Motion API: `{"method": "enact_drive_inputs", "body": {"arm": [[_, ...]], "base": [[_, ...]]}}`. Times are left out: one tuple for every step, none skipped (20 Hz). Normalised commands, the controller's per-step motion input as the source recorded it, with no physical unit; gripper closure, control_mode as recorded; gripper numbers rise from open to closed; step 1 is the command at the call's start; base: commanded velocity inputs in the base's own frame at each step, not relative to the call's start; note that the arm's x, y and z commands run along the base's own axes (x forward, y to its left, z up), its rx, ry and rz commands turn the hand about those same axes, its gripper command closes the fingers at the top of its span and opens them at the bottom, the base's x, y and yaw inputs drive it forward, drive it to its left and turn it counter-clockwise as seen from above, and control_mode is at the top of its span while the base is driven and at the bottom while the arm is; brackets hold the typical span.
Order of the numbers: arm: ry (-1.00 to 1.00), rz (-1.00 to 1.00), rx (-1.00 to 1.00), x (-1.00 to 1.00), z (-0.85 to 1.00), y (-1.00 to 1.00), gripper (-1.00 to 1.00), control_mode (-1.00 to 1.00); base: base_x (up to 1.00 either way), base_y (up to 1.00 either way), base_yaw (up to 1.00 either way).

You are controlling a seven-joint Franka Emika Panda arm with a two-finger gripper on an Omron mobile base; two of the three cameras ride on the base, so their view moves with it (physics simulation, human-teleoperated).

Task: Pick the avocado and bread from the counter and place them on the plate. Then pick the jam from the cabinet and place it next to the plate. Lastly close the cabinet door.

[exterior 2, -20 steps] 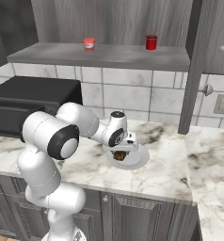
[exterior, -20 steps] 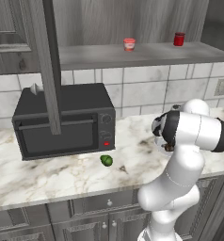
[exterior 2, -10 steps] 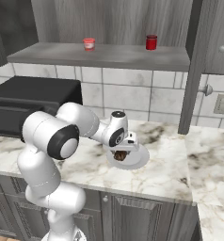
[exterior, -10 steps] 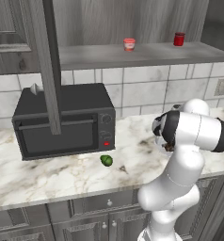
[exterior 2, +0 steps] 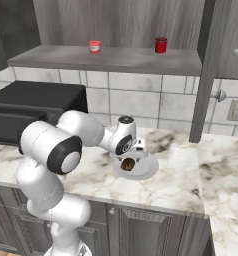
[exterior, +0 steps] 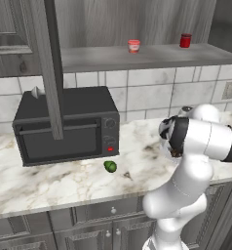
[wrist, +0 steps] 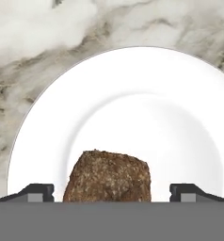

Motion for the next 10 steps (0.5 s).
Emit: {"method": "enact_drive_inputs", "body": {"arm": [[-0.25,0.05,0.0,-0.24,0.35,0.03,-1.0,-1.0],[-0.31,0.02,0.0,-0.39,0.34,0.11,-1.0,-1.0],[-0.31,0.01,0.0,-0.42,0.37,0.1,-1.0,-1.0],[-0.33,0.0,0.0,-0.48,0.37,0.11,-1.0,-1.0],[-0.31,0.0,0.0,-0.49,0.37,0.13,-1.0,-1.0],[-0.3,0.0,0.0,-0.5,0.38,0.16,-1.0,-1.0],[-0.28,0.0,0.0,-0.51,0.37,0.18,-1.0,-1.0],[-0.24,0.0,0.0,-0.5,0.38,0.19,-1.0,-1.0],[-0.24,0.0,0.0,-0.5,0.36,0.21,-1.0,-1.0],[-0.24,0.0,0.0,-0.51,0.36,0.23,-1.0,-1.0]], "base": [[0.0,0.0,0.0],[0.0,0.0,0.0],[0.0,0.0,0.0],[0.0,0.0,0.0],[0.0,0.0,0.0],[0.0,0.0,0.0],[0.0,0.0,0.0],[0.0,0.0,0.0],[0.0,0.0,0.0],[0.0,0.0,0.0]]}}
